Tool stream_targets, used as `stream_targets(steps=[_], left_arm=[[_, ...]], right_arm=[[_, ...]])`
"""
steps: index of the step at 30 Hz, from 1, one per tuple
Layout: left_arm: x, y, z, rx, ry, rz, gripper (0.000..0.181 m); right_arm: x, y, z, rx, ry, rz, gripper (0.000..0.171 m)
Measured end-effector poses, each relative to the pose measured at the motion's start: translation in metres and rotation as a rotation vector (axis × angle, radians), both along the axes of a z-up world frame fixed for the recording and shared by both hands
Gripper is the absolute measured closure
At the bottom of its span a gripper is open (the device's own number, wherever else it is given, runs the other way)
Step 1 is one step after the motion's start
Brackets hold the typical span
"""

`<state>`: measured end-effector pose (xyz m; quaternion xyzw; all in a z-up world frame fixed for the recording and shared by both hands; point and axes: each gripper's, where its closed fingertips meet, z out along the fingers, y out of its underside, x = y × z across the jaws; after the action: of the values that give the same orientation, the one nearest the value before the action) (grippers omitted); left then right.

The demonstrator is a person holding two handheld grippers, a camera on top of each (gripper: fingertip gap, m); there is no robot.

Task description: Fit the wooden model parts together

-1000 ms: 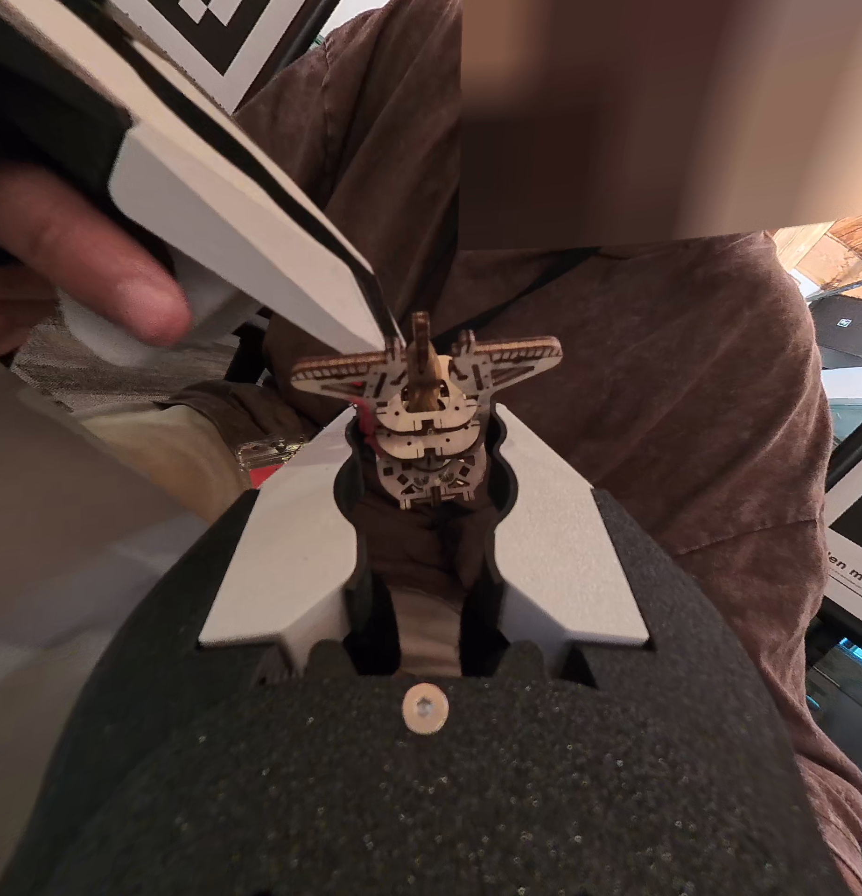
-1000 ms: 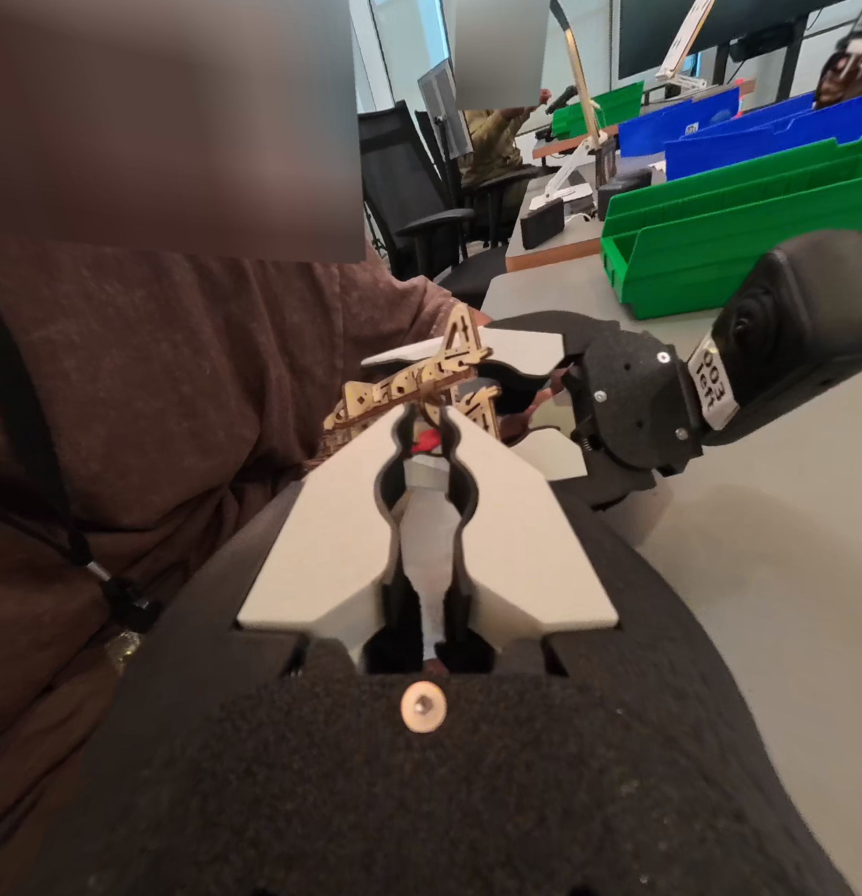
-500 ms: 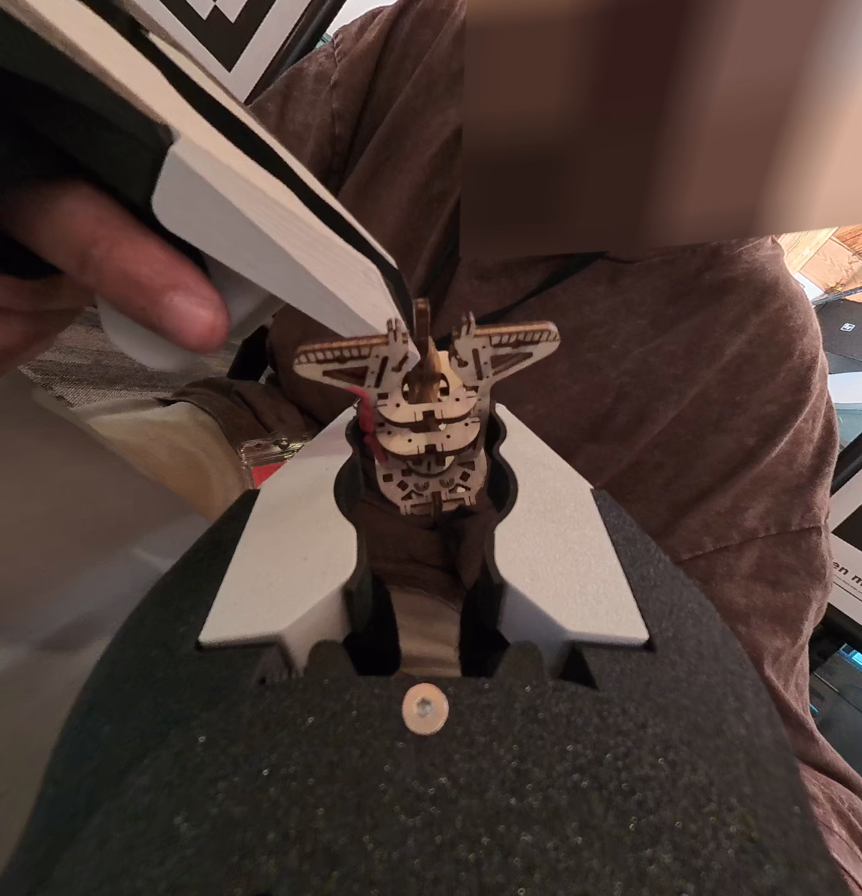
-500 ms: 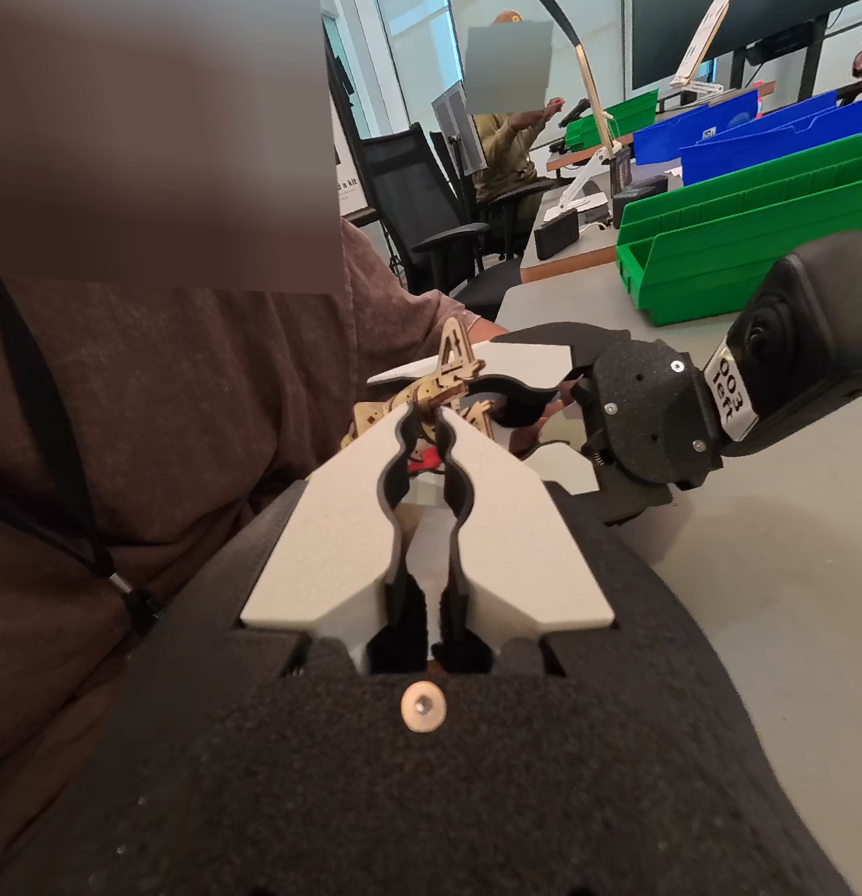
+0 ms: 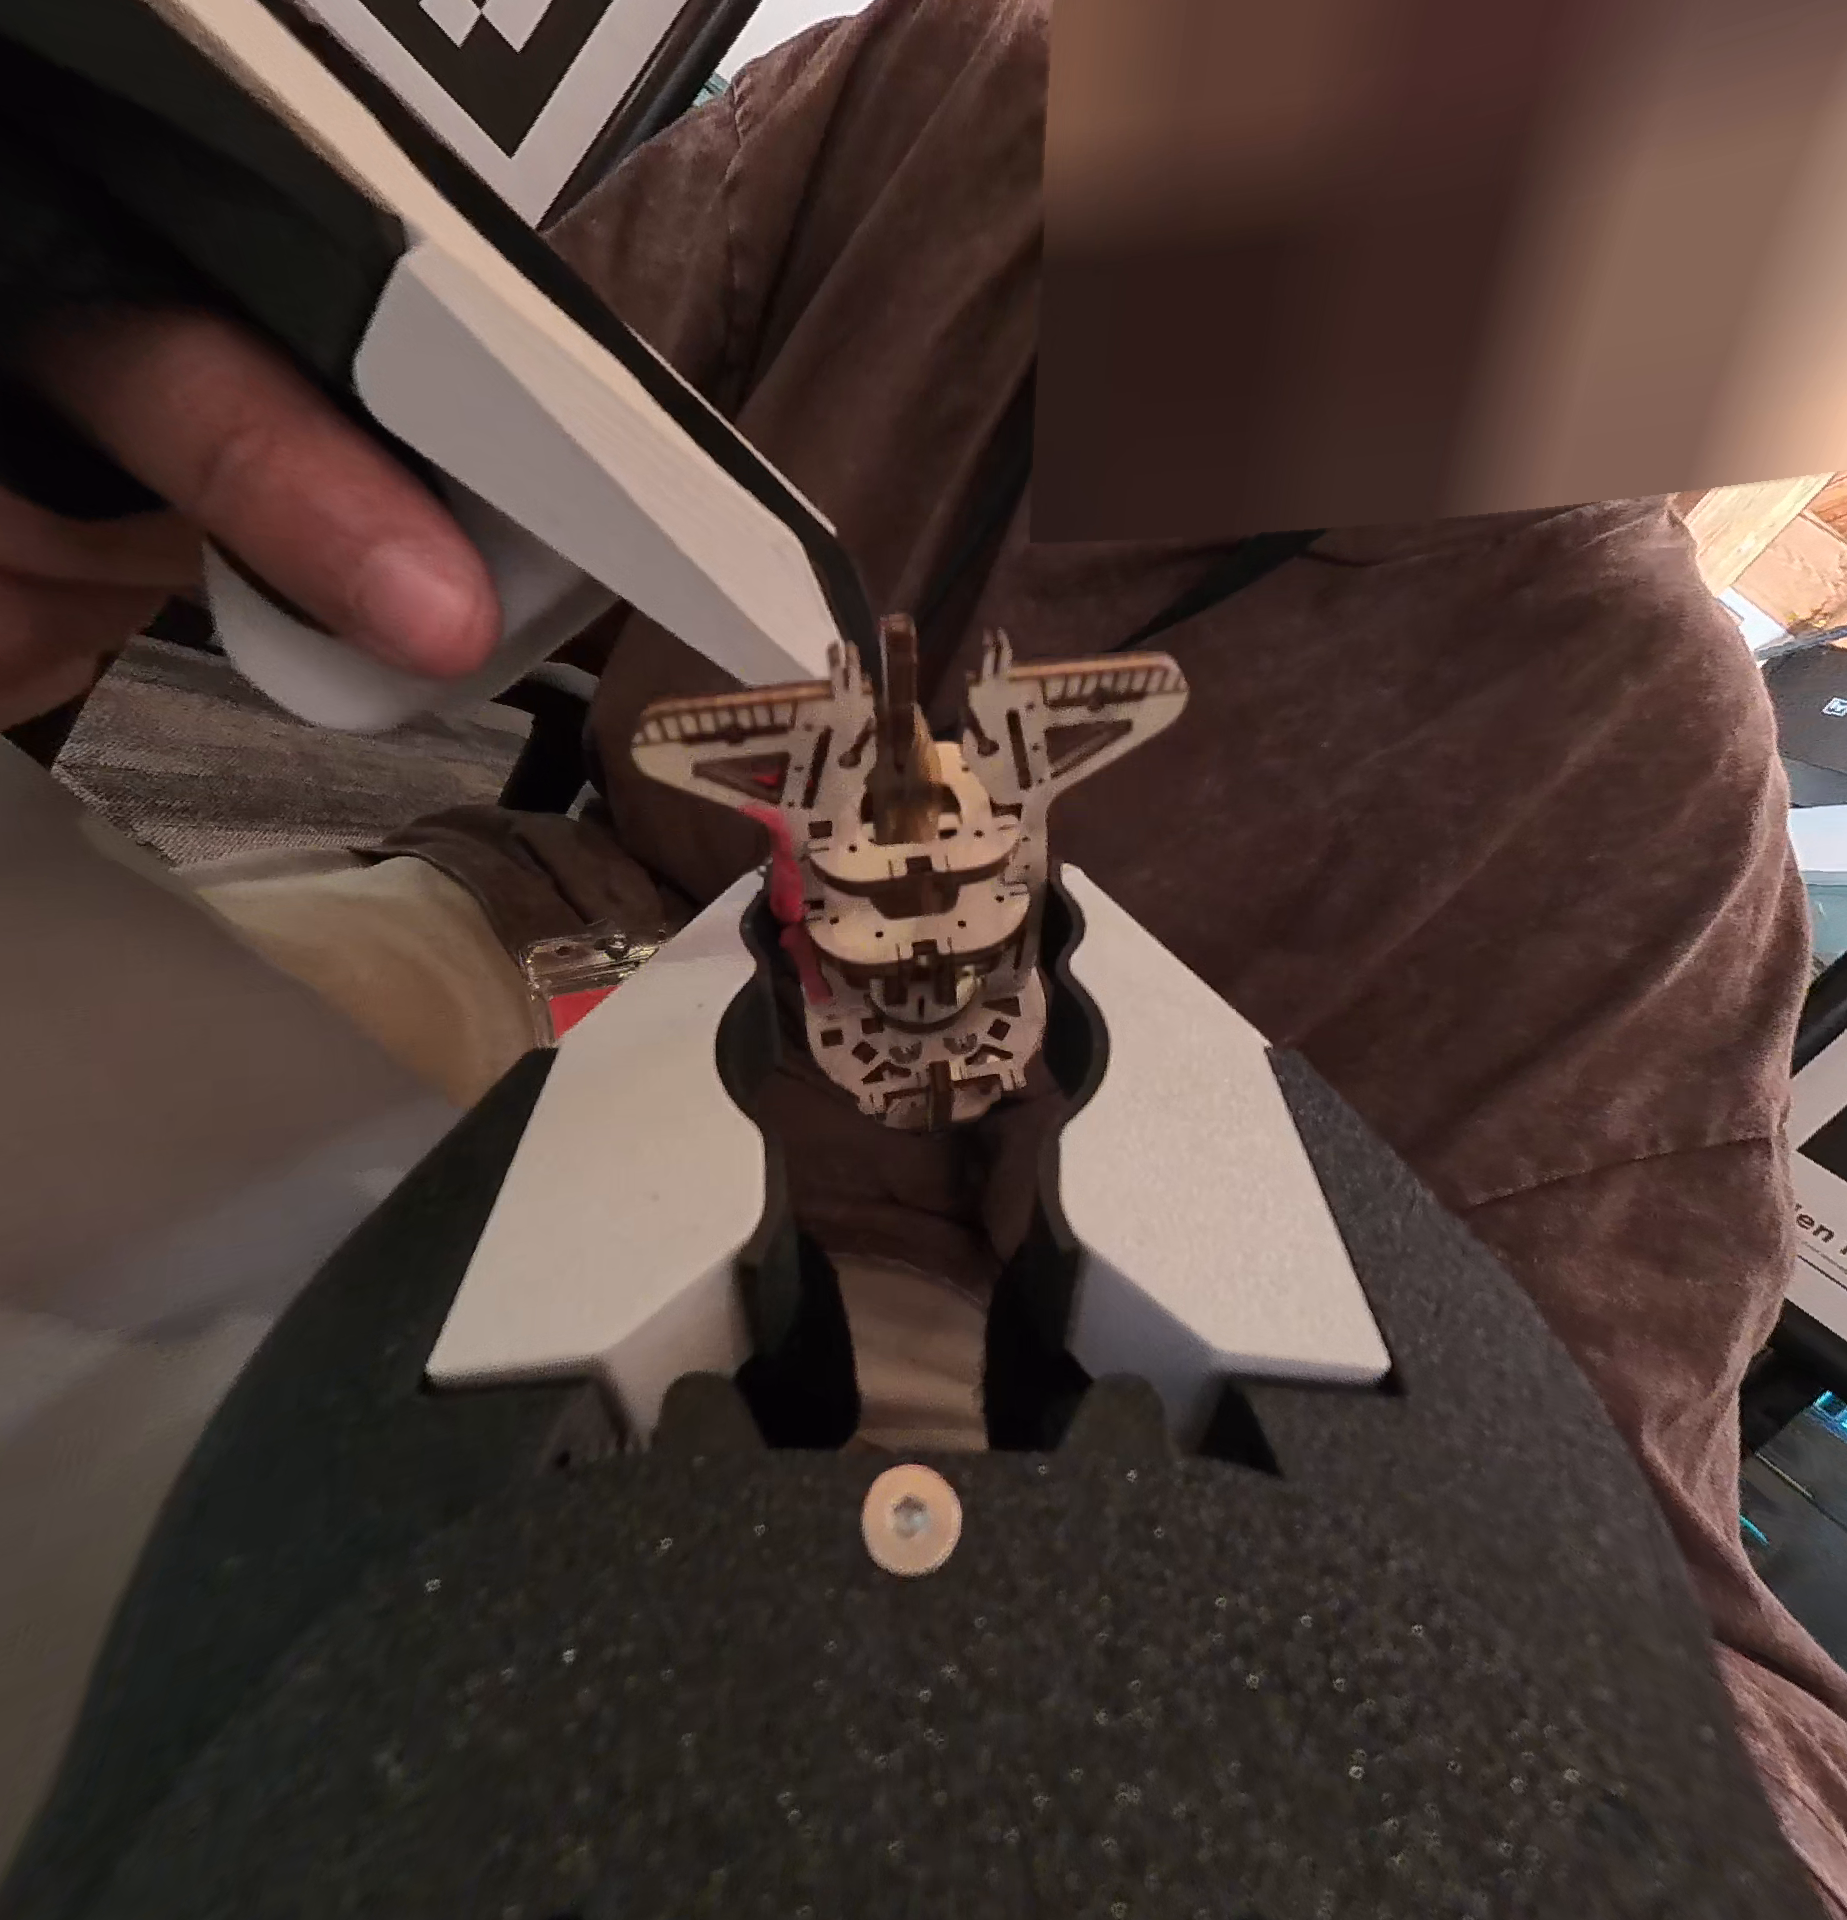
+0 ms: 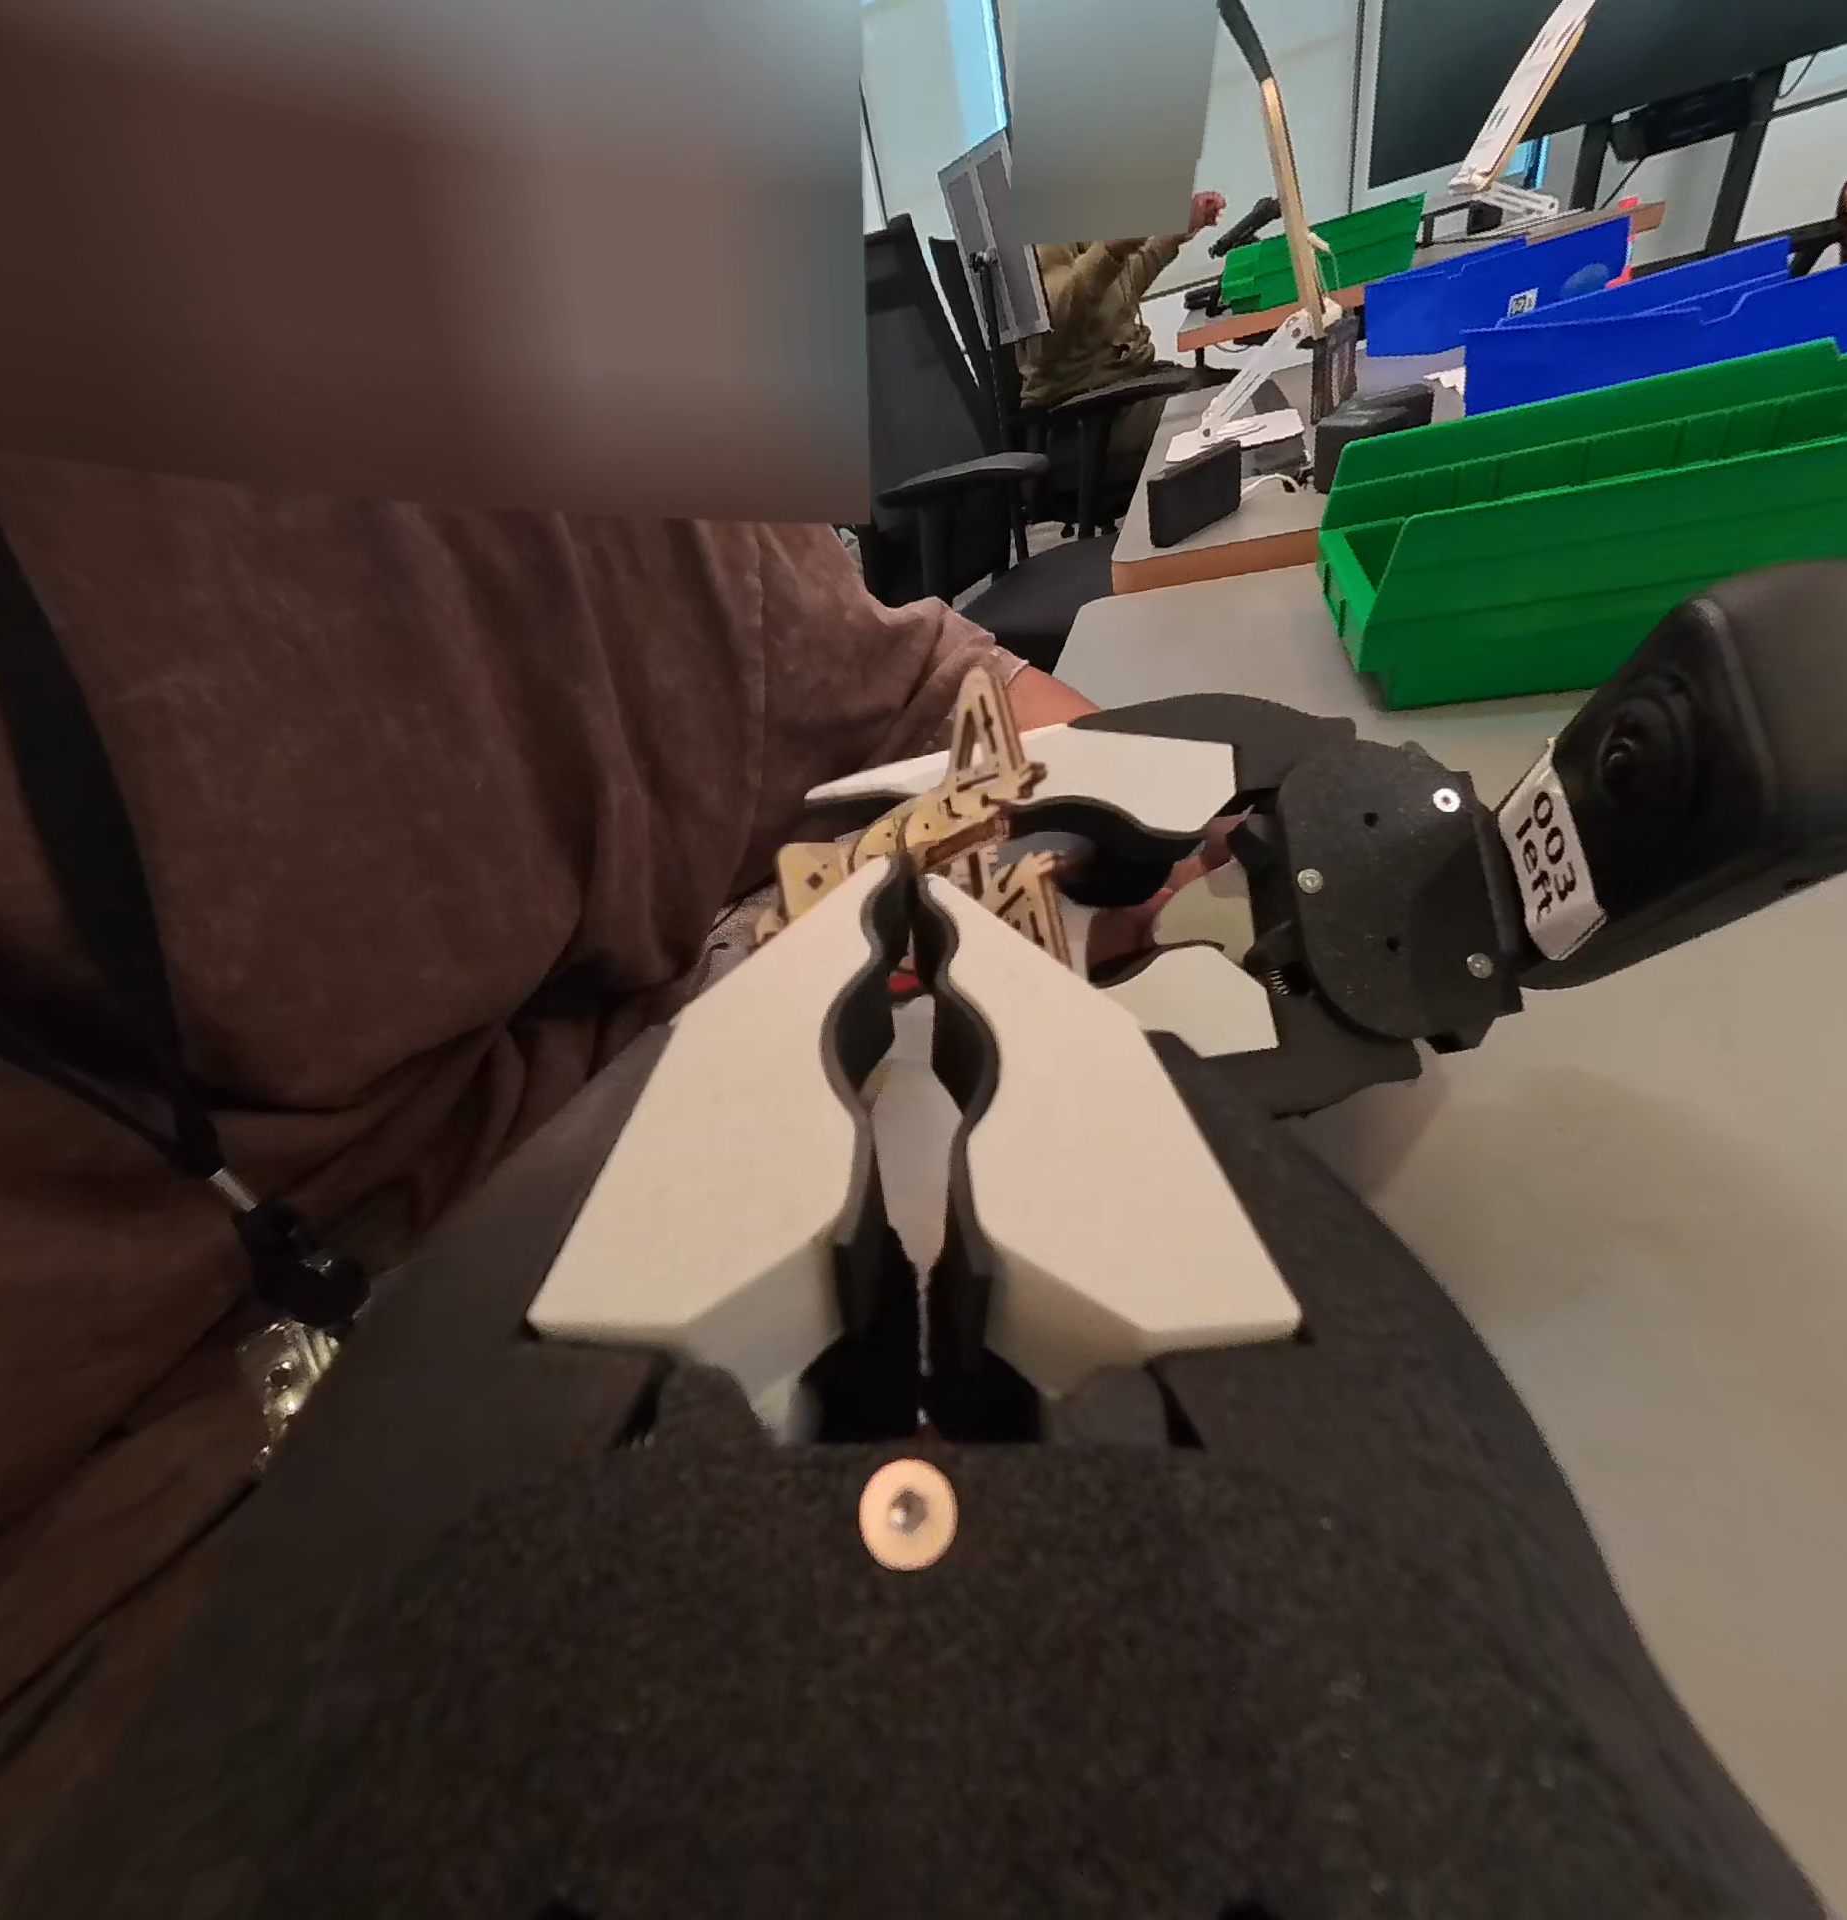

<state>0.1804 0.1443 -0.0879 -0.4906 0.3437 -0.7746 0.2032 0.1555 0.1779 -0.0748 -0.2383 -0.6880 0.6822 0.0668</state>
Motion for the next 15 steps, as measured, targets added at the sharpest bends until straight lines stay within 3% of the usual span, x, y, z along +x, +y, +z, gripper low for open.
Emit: stream_targets(steps=[15], left_arm=[[0.0002,0.0025,-0.0013,-0.011,0.011,0.015,0.135]], right_arm=[[0.0067,0.0026,-0.002,-0.034,-0.059,0.054,0.171]])
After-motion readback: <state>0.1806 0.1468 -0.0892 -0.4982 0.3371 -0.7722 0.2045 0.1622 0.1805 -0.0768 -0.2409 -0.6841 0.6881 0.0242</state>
